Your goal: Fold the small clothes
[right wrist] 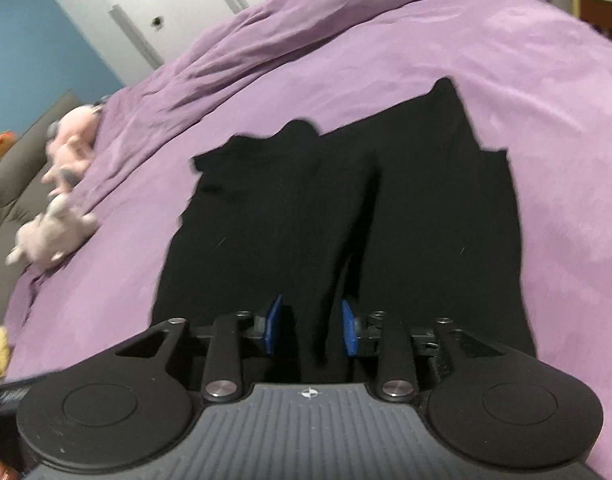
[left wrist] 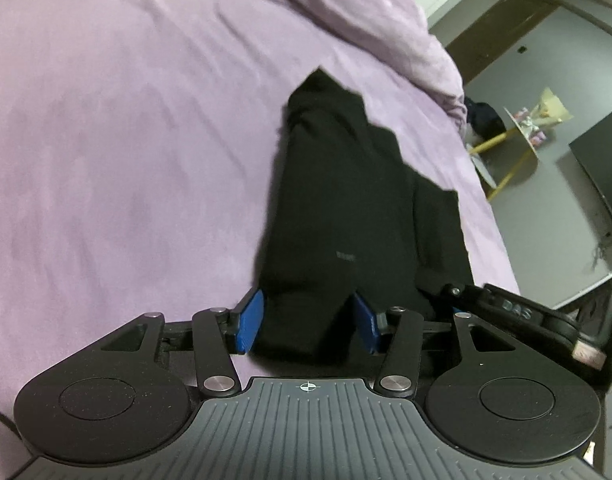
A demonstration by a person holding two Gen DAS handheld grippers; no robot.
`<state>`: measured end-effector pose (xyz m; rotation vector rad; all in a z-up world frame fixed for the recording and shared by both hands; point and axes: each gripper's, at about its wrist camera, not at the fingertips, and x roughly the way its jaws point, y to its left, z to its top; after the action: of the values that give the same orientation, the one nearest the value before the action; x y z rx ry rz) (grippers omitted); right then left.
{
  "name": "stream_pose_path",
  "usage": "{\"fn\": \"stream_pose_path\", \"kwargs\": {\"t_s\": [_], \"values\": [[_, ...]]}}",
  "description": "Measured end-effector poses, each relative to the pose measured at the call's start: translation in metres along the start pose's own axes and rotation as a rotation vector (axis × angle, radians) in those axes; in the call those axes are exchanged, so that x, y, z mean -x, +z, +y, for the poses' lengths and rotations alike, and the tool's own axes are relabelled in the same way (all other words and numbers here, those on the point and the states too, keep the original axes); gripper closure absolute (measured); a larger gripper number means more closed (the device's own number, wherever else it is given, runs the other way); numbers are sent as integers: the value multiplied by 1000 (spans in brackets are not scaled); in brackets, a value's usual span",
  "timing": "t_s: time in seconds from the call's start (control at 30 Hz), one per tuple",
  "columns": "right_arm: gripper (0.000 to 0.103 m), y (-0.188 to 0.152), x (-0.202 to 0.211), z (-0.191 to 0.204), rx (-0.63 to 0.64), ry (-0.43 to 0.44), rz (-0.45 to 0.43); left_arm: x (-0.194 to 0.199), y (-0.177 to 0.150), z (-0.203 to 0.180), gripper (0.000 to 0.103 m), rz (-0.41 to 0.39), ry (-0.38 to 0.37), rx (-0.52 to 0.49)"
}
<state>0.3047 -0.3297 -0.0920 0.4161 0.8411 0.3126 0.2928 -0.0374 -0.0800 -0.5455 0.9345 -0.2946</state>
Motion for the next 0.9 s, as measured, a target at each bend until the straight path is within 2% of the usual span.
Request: {"fn": "stream_pose_path", "kwargs": {"t_s": [0.03, 0.1, 0.13, 0.2, 0.23, 0.3, 0.33, 0.4, 0.47, 0.57, 0.67, 0.7, 0.73, 0.77, 0.83, 0.9], "values": [[72, -2, 2, 2, 19, -8, -7, 0, -1, -2, 49, -2, -5, -3], [84, -6, 4, 2, 16, -10, -15, 0, -4, -6, 49, -13, -1, -17], [92, -6, 8, -2, -19, 22, -15, 0, -5, -8, 49, -14, 2, -15], [92, -7, 14, -15, -114, 92, -21, 2, -6, -10, 49, -18, 0, -12], [92, -9, 15, -18, -126, 84, -18, 3, -6, -10, 49, -20, -8, -13], [92, -14, 14, -19, -71, 36, -9, 6, -6, -6, 49, -19, -37, -5], [92, -15, 17, -19, -64, 45, -14, 7, -6, -3, 49, -13, -55, 8], [84, -10, 18, -22, -99, 70, -19, 10, -6, 5, 49, -5, -89, 38], [69, -3, 14, -29, -162, 81, -46, 14, -5, 12, 49, -9, -126, 66], [69, 12, -4, -35, -249, 104, -43, 18, -6, 18, 49, -19, -137, 89], [72, 23, -24, -33, -287, 116, -32, 17, -8, 15, 48, -14, -112, 60], [77, 26, -28, -30, -273, 100, -32, 16, -9, 13, 48, -16, -102, 52], [89, 29, -30, -24, -249, 85, -26, 15, -9, 11, 47, -16, -90, 44], [93, 32, -29, -19, -221, 70, -22, 15, -9, 9, 47, -16, -74, 37], [95, 34, -17, 4, -64, -39, -70, 13, -9, 6, 47, -19, -48, 29], [95, 34, -1, 24, 82, -201, -153, 12, -9, 2, 47, -27, -27, 16]]}}
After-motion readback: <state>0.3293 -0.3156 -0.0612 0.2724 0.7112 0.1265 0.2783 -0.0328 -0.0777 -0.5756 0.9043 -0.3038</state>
